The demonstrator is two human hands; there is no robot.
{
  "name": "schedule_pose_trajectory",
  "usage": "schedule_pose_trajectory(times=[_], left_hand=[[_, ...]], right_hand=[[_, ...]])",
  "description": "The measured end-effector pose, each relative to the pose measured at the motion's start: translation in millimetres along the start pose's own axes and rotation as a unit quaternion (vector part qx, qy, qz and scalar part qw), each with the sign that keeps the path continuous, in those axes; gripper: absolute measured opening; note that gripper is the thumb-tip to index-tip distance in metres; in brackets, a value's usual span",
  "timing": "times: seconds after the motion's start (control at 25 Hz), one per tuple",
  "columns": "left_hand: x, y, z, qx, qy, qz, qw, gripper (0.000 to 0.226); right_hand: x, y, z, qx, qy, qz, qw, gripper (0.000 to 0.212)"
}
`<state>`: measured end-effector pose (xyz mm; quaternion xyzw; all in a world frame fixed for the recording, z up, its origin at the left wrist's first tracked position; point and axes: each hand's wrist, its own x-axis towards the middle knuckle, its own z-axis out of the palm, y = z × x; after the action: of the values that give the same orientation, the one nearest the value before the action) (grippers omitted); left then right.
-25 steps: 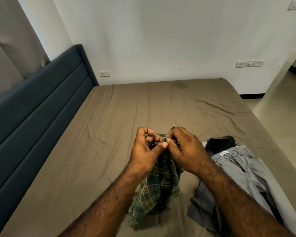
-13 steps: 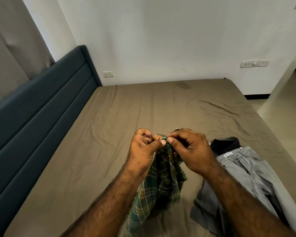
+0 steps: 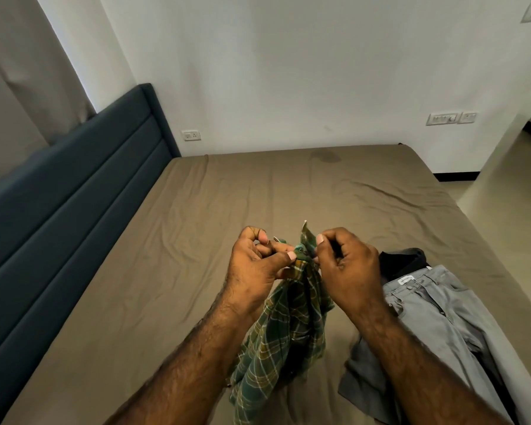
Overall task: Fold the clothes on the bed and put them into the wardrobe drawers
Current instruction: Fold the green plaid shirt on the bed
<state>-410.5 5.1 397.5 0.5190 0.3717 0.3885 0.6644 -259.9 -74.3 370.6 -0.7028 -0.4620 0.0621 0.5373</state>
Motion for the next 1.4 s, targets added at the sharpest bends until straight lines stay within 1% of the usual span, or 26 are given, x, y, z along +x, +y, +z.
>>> schedule_pose_trajectory(times=[0.04, 0.08, 0.16, 0.2, 0.24, 0.28, 0.32, 0.4, 0.48, 0.56, 0.64, 0.68, 0.72, 0.76, 0.8, 0.84, 0.88, 0.92, 0.96, 1.0, 1.04, 1.12, 1.16, 1.24, 1.28, 1.4], left_hand=[[0.4, 1.2, 2.1, -0.016, 0.020, -0.009, 1.000, 0.044], [2.2, 2.4, 4.8, -0.034, 0.041, -0.016, 0.998, 0.045], [7.9, 7.9, 11.1, -0.061, 0.076, -0.020, 0.995, 0.045], [9.7, 11.6, 14.6, -0.069, 0.089, -0.018, 0.993, 0.044], [11.7, 15.1, 17.4, -0.075, 0.096, -0.012, 0.993, 0.043], [13.9, 16.9, 19.1, -0.076, 0.091, -0.004, 0.993, 0.042], [16.7, 16.5, 18.4, -0.068, 0.074, 0.011, 0.995, 0.039], [26.0, 9.7, 6.6, -0.001, 0.031, 0.044, 0.999, 0.029], [32.0, -4.6, -15.4, 0.116, 0.004, 0.069, 0.991, 0.019], [31.6, -23.7, -32.6, 0.215, -0.029, 0.069, 0.974, 0.021], [27.9, -42.5, -32.3, 0.304, -0.080, 0.056, 0.948, 0.034], [28.2, -50.5, -29.3, 0.348, -0.087, 0.057, 0.932, 0.039], [30.3, -57.6, -27.3, 0.367, -0.084, 0.060, 0.925, 0.035], [32.0, -59.5, -25.3, 0.352, -0.080, 0.054, 0.931, 0.023], [33.9, -61.2, -28.6, 0.291, -0.082, 0.031, 0.953, 0.009], [34.4, -58.8, -32.5, 0.220, -0.087, 0.006, 0.972, 0.006], [35.9, -56.2, -37.6, 0.135, -0.096, -0.017, 0.986, 0.010], [34.3, -50.5, -43.8, 0.064, -0.114, -0.036, 0.991, 0.009], [33.1, -45.8, -47.7, 0.006, -0.132, -0.051, 0.990, 0.010], [30.9, -39.4, -49.1, -0.029, -0.143, -0.062, 0.987, 0.015], [29.2, -34.8, -48.7, -0.058, -0.156, -0.075, 0.983, 0.018], [26.3, -27.2, -46.5, -0.093, -0.183, -0.102, 0.973, 0.022], [24.7, -24.5, -44.4, -0.106, -0.195, -0.113, 0.968, 0.025], [21.7, -18.5, -41.5, -0.115, -0.196, -0.126, 0.966, 0.030], [20.2, -16.2, -38.1, -0.105, -0.179, -0.126, 0.970, 0.030], [12.6, -10.8, -21.3, -0.061, -0.101, -0.123, 0.985, 0.025]], right_hand=[[-2.9, -1.1, 0.2, 0.004, 0.010, 0.006, 1.000, 0.010], [-7.9, -3.8, -0.3, 0.003, -0.015, -0.001, 1.000, 0.012], [-20.1, -11.2, 4.2, -0.059, -0.112, -0.005, 0.992, 0.023], [-23.9, -13.1, 10.0, -0.095, -0.139, 0.001, 0.986, 0.025], [-23.7, -13.1, 16.6, -0.103, -0.137, 0.012, 0.985, 0.020], [-21.5, -12.1, 20.9, -0.067, -0.130, 0.034, 0.989, 0.011], [-17.9, -12.9, 20.9, -0.008, -0.123, 0.057, 0.991, 0.009], [-5.2, -11.5, 14.0, 0.090, -0.115, 0.080, 0.986, 0.020], [7.8, -12.2, 1.7, 0.157, -0.129, 0.100, 0.974, 0.019], [18.5, -17.0, -2.9, 0.209, -0.152, 0.139, 0.956, 0.018], [26.2, -22.2, -3.6, 0.223, -0.162, 0.154, 0.949, 0.016], [28.3, -24.2, -3.0, 0.215, -0.159, 0.150, 0.952, 0.016], [29.6, -27.4, -2.6, 0.195, -0.151, 0.141, 0.959, 0.016], [31.0, -27.5, -5.3, 0.163, -0.133, 0.130, 0.969, 0.014], [33.7, -28.5, -8.2, 0.117, -0.109, 0.122, 0.980, 0.010], [37.8, -25.1, -14.6, 0.065, -0.072, 0.120, 0.988, 0.008], [42.2, -21.8, -23.2, 0.014, -0.036, 0.124, 0.992, 0.010], [45.5, -16.7, -30.3, -0.018, -0.012, 0.130, 0.991, 0.015], [48.3, -12.9, -35.4, -0.027, -0.013, 0.136, 0.990, 0.017], [49.5, -10.5, -37.0, -0.018, -0.042, 0.146, 0.988, 0.017], [46.8, -12.4, -35.6, 0.009, -0.091, 0.167, 0.982, 0.017], [36.0, -15.9, -26.3, 0.100, -0.175, 0.220, 0.954, 0.021], [31.5, -16.0, -23.3, 0.147, -0.190, 0.241, 0.940, 0.023], [27.4, -14.4, -19.6, 0.218, -0.188, 0.264, 0.921, 0.023], [27.0, -14.7, -19.0, 0.240, -0.179, 0.264, 0.917, 0.020], [24.6, -9.4, -12.7, 0.247, -0.155, 0.232, 0.928, 0.030]])
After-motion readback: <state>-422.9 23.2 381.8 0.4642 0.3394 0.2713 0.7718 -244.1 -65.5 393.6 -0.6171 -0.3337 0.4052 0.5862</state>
